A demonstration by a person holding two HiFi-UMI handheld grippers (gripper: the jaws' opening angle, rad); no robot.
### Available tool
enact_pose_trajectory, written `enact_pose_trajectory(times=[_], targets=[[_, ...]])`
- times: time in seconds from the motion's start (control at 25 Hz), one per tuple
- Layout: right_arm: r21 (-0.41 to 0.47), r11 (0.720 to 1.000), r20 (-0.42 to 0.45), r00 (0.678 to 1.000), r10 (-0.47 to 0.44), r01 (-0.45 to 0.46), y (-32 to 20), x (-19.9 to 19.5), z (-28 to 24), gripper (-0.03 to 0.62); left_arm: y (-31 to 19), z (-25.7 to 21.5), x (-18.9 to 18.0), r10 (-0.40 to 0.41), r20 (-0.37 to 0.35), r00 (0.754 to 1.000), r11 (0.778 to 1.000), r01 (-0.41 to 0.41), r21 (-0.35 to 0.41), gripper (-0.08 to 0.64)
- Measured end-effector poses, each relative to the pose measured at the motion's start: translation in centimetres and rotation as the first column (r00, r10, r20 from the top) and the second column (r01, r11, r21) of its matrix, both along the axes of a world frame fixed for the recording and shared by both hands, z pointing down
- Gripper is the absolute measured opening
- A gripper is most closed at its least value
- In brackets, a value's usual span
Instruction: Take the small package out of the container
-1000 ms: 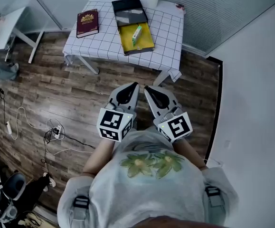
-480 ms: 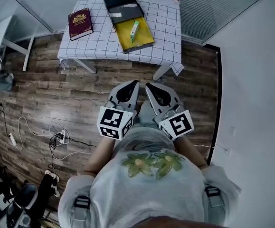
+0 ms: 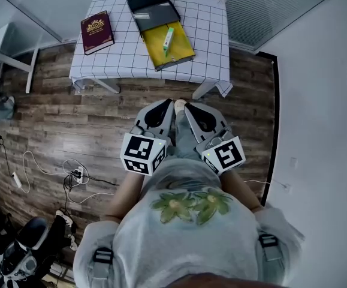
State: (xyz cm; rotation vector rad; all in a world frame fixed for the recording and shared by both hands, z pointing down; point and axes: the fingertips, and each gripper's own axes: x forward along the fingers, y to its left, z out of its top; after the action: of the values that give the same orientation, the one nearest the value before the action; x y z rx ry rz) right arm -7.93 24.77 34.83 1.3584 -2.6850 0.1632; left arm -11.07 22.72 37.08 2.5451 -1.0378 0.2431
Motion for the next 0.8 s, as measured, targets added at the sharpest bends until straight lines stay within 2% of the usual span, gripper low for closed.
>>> enact_pose_trajectory(times=[0.8], targets=[[0.032, 0.999, 0.013, 0.999, -0.037, 0.037, -14.1, 3.7, -0.6, 0.008, -14.0, 0.2, 0.7, -0.063, 0.072, 0.995, 0.998, 0.062, 0.017, 0.008]])
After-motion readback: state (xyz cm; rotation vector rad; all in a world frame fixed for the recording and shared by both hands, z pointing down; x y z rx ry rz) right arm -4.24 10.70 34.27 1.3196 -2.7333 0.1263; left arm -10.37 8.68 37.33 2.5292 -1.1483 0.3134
